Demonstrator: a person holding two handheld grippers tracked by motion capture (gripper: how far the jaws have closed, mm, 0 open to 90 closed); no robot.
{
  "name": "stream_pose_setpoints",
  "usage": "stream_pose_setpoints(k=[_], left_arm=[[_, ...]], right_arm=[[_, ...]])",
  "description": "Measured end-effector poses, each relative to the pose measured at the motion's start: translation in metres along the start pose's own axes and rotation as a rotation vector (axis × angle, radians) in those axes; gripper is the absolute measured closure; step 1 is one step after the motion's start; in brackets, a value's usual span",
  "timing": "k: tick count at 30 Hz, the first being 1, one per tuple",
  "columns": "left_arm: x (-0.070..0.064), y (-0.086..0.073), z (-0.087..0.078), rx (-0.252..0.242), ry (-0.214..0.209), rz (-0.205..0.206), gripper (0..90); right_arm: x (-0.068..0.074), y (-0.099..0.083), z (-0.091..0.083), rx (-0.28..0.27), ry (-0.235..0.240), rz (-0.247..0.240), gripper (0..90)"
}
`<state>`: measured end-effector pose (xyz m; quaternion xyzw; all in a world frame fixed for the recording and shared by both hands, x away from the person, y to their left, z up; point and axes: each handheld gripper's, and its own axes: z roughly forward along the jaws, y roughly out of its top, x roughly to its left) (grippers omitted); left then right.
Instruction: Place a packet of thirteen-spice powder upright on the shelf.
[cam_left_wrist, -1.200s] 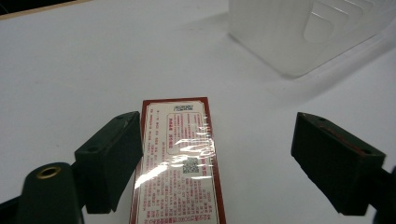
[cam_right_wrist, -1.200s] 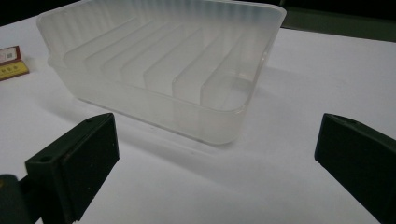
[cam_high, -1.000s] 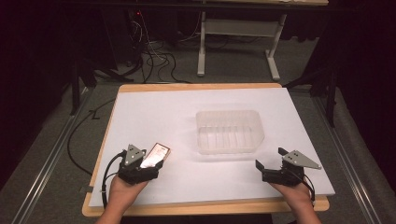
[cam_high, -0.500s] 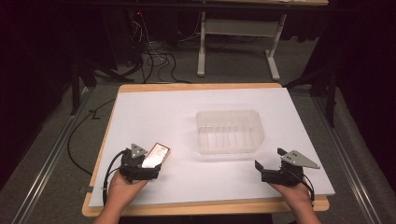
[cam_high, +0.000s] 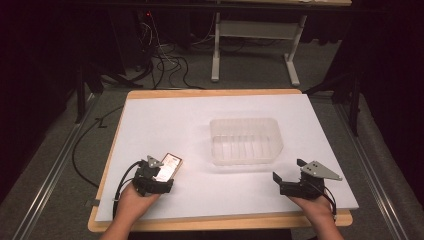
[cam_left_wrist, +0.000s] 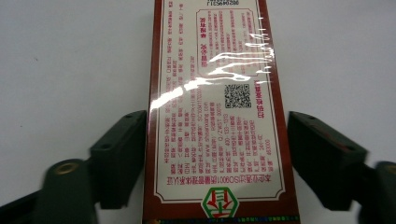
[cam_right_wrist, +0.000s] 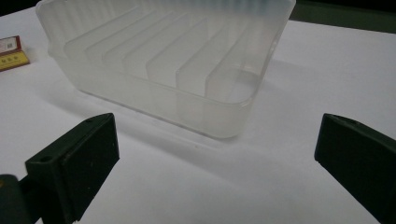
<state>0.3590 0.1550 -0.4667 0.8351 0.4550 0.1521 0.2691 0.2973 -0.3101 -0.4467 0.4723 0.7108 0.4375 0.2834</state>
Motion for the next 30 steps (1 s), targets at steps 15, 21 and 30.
stream_pose_setpoints(k=[15, 21, 30], left_arm=[[-0.030, 0.000, -0.004, 0.021, -0.091, 0.101, 32.6], [-0.042, 0.001, -0.003, 0.029, -0.097, 0.140, 32.3], [-0.039, 0.004, 0.000, 0.065, -0.115, 0.119, 19.7]], right_arm=[[0.000, -0.001, 0.000, 0.006, 0.003, 0.001, 0.6], [0.001, -0.002, 0.002, 0.016, 0.012, -0.002, 0.9], [0.002, -0.003, 0.005, 0.021, 0.023, -0.008, 1.0]])
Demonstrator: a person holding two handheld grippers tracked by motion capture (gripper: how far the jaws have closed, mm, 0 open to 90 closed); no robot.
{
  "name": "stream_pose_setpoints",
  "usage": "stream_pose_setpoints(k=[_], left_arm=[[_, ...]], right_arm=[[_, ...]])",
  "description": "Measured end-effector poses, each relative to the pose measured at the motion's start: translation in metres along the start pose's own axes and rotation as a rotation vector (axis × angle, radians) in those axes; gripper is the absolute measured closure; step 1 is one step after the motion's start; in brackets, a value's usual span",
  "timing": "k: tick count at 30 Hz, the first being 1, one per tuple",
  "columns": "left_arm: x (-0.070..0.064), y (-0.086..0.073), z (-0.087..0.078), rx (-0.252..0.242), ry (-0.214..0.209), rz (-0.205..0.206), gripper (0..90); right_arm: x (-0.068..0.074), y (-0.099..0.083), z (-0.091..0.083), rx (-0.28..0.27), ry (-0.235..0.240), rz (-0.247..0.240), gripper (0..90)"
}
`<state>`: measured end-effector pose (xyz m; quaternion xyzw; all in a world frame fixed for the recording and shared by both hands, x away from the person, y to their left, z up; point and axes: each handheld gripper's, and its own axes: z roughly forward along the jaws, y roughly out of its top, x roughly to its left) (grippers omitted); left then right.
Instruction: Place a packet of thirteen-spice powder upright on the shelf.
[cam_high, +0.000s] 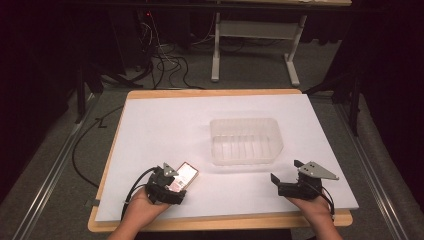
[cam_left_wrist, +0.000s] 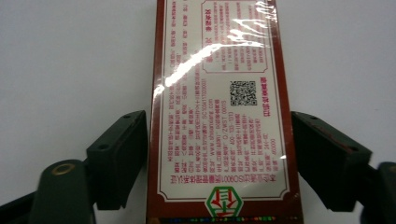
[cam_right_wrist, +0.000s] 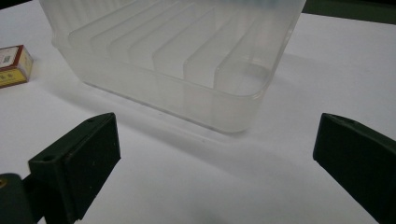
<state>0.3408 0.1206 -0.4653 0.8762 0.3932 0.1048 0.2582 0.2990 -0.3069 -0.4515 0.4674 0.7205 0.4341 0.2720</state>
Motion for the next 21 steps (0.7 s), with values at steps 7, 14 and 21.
stream_pose_setpoints(k=[7, 14, 21], left_arm=[[-0.002, 0.011, -0.007, 0.061, 0.009, 0.010, 15.7], [-0.003, 0.024, -0.010, 0.159, 0.023, 0.039, 14.9], [-0.003, 0.036, -0.008, 0.247, 0.017, 0.075, 14.8]], right_arm=[[-0.001, -0.001, 0.003, 0.004, 0.021, 0.017, 1.1], [-0.003, -0.001, 0.004, -0.003, 0.040, 0.044, 1.2], [-0.002, 0.000, 0.001, -0.016, 0.043, 0.049, 1.2]])
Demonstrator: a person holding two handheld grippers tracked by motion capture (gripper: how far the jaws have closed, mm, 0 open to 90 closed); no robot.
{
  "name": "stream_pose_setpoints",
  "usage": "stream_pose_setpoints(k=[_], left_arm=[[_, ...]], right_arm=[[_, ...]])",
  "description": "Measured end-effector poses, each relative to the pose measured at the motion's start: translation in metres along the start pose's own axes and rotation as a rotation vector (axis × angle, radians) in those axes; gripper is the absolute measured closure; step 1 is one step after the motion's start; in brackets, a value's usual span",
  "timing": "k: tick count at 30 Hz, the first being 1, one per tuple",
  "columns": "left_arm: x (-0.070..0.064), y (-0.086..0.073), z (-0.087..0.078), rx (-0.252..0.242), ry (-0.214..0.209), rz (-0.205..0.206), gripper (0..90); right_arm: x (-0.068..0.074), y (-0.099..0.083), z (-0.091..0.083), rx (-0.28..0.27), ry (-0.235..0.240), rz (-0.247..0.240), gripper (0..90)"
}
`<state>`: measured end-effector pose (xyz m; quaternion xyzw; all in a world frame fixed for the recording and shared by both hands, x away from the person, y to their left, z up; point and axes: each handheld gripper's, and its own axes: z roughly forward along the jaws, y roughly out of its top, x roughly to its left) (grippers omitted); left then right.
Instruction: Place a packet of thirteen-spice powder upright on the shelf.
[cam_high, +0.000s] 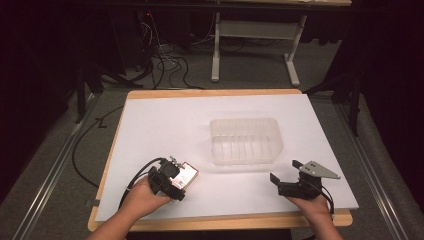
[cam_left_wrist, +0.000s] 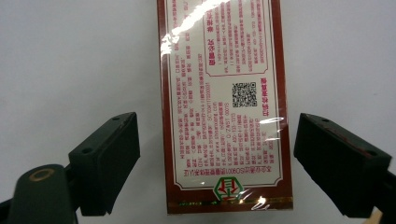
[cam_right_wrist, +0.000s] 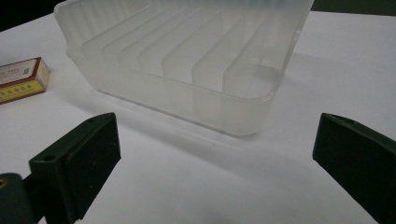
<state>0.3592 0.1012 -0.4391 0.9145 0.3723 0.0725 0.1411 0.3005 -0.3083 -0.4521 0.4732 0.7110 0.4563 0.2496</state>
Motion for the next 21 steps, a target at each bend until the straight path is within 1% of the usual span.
stream_pose_setpoints(k=[2, 4, 11, 12, 14, 19, 21], left_arm=[[0.001, 0.003, -0.001, 0.026, -0.003, 0.018, 14.7], [0.001, 0.006, -0.001, 0.042, -0.010, 0.022, 14.7], [-0.002, 0.012, 0.002, 0.100, -0.004, 0.050, 14.6], [-0.003, 0.013, 0.003, 0.110, -0.009, 0.053, 14.6], [-0.003, 0.014, 0.004, 0.127, -0.014, 0.055, 14.7], [-0.002, 0.015, 0.009, 0.163, -0.005, 0.063, 14.6], [-0.001, 0.016, 0.010, 0.167, -0.009, 0.052, 14.6]], right_arm=[[0.000, 0.000, 0.000, 0.004, 0.000, 0.003, 1.2], [0.000, 0.000, 0.000, 0.007, 0.001, 0.008, 1.2], [0.000, 0.000, 0.000, 0.004, 0.005, 0.004, 1.2], [0.000, 0.000, 0.000, 0.003, 0.004, 0.003, 1.2], [0.001, 0.000, 0.000, 0.002, 0.004, 0.002, 1.1], [0.001, 0.000, 0.000, 0.003, 0.005, 0.000, 1.2], [0.000, 0.000, 0.000, 0.005, 0.006, 0.002, 1.2]])
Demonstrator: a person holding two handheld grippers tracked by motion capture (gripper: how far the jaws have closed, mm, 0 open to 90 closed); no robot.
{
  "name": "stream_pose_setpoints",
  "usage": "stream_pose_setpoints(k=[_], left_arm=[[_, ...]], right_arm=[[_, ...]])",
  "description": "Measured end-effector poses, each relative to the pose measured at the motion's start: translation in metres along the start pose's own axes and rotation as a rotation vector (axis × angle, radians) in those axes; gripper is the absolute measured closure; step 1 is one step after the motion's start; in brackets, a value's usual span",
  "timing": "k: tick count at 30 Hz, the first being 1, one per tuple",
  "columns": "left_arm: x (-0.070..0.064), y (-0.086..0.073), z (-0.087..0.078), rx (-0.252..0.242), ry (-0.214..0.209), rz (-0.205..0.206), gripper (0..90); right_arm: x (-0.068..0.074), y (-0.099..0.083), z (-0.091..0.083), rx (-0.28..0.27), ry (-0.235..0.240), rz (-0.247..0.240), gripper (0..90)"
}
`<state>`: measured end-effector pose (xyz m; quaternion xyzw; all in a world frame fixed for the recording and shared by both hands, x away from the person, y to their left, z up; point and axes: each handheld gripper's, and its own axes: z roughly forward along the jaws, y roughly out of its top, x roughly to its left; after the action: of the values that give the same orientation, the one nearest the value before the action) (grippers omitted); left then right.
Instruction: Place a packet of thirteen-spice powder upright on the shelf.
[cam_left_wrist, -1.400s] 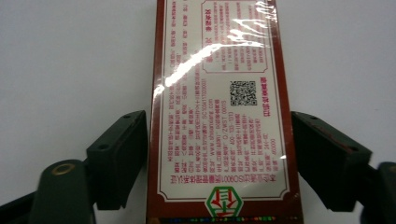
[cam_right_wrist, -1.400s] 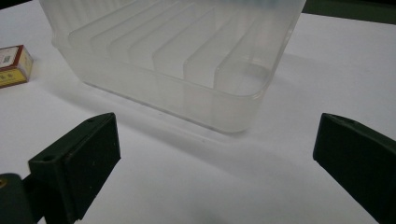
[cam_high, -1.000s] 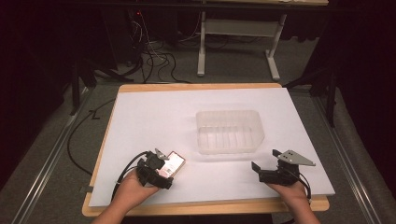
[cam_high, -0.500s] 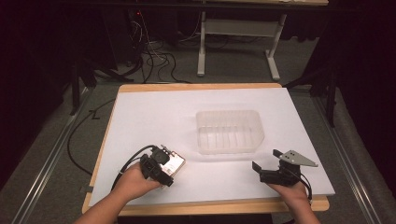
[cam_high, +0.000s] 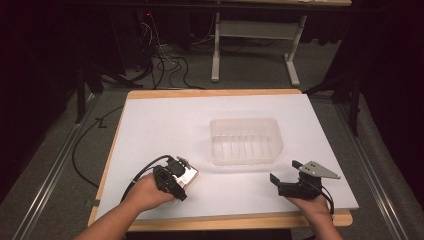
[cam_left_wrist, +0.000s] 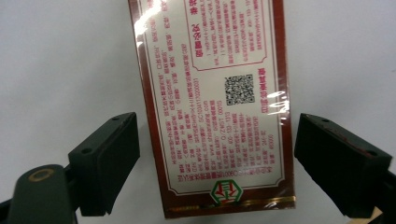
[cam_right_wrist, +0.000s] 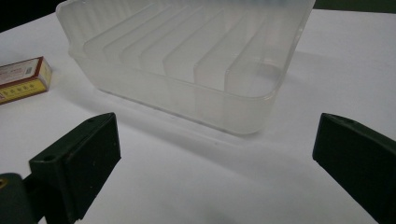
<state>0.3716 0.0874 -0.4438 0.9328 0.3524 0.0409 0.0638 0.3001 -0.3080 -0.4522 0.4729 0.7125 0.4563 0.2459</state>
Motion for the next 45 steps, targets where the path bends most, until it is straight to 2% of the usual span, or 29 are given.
stream_pose_setpoints(k=[9, 11, 21, 29, 36, 39, 42, 45], left_arm=[[0.001, 0.007, -0.004, 0.035, 0.003, 0.009, 15.3], [0.002, 0.009, -0.004, 0.038, -0.004, 0.002, 15.6], [0.002, 0.017, 0.000, 0.088, -0.016, 0.019, 18.1], [0.003, 0.018, 0.002, 0.102, -0.017, 0.019, 25.1], [0.003, 0.019, 0.005, 0.124, -0.025, 0.022, 23.4], [0.004, 0.018, 0.005, 0.129, -0.010, 0.030, 21.8], [0.004, 0.018, 0.004, 0.112, -0.018, 0.024, 29.3], [0.003, 0.017, 0.003, 0.103, -0.009, 0.020, 30.5]], right_arm=[[0.001, 0.000, -0.001, -0.005, -0.003, -0.001, 1.2], [0.000, 0.001, -0.002, -0.005, -0.011, -0.009, 1.2], [-0.001, 0.001, -0.004, -0.012, -0.023, -0.004, 1.4], [-0.001, 0.001, -0.003, -0.011, -0.021, -0.004, 1.5], [-0.004, 0.001, -0.006, -0.022, -0.028, 0.017, 2.1], [-0.004, 0.001, -0.006, -0.023, -0.026, 0.021, 2.2], [-0.003, 0.001, -0.006, -0.022, -0.023, 0.019, 2.3], [-0.002, 0.001, -0.006, -0.024, -0.022, 0.016, 2.3]])
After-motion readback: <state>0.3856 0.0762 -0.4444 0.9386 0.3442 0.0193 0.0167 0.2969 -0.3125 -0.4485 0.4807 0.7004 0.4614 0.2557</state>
